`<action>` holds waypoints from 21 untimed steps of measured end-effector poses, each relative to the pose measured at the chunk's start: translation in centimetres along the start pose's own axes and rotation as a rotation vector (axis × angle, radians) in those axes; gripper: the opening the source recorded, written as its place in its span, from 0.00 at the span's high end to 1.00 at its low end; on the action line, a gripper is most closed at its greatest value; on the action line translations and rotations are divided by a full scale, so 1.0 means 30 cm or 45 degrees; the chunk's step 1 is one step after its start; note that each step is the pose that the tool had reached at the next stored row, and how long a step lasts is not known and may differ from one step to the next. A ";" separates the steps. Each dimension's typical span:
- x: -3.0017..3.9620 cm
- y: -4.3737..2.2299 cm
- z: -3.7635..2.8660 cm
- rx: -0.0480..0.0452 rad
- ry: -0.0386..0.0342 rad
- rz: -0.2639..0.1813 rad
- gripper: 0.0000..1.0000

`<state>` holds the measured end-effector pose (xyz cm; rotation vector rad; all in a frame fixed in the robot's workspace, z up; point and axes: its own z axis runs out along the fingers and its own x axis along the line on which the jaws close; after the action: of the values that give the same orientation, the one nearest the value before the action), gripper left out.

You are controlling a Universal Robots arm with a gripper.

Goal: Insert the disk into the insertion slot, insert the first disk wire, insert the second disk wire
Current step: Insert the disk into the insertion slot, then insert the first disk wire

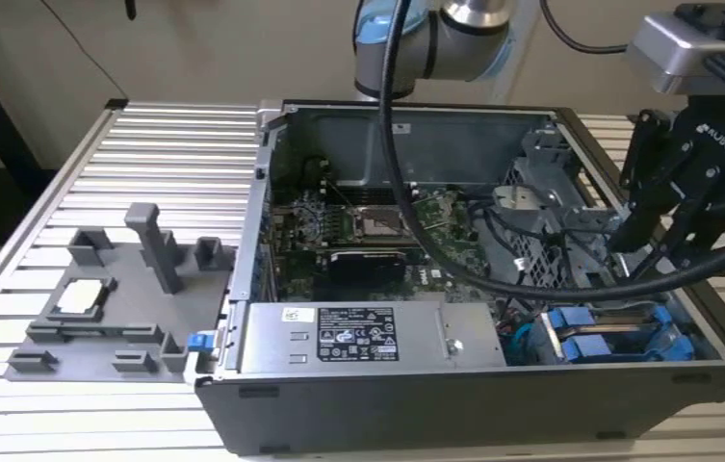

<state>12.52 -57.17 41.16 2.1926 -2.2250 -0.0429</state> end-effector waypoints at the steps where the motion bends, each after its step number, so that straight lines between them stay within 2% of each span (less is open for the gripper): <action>1: 0.000 0.000 -0.001 0.001 0.0008 0.000 0.59; 2: 0.000 0.000 -0.001 0.015 -0.0004 0.000 0.59; 3: 0.000 0.001 -0.001 0.061 -0.0056 -0.001 0.59; 5: 0.000 0.001 -0.002 0.108 -0.0121 -0.003 0.59; 8: 0.000 0.001 -0.001 0.176 -0.0213 -0.009 0.59; 9: -0.001 0.001 0.000 0.188 -0.0219 -0.019 0.59; 10: -0.002 0.001 0.004 0.193 -0.0228 -0.034 0.59; 14: -0.006 0.001 0.016 0.198 -0.0259 -0.095 0.59; 18: -0.019 0.001 0.023 0.201 -0.0357 -0.108 0.59; 21: -0.041 0.001 0.028 0.202 -0.0393 -0.109 0.59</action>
<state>12.49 -55.94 40.33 2.3817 -2.2213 0.1027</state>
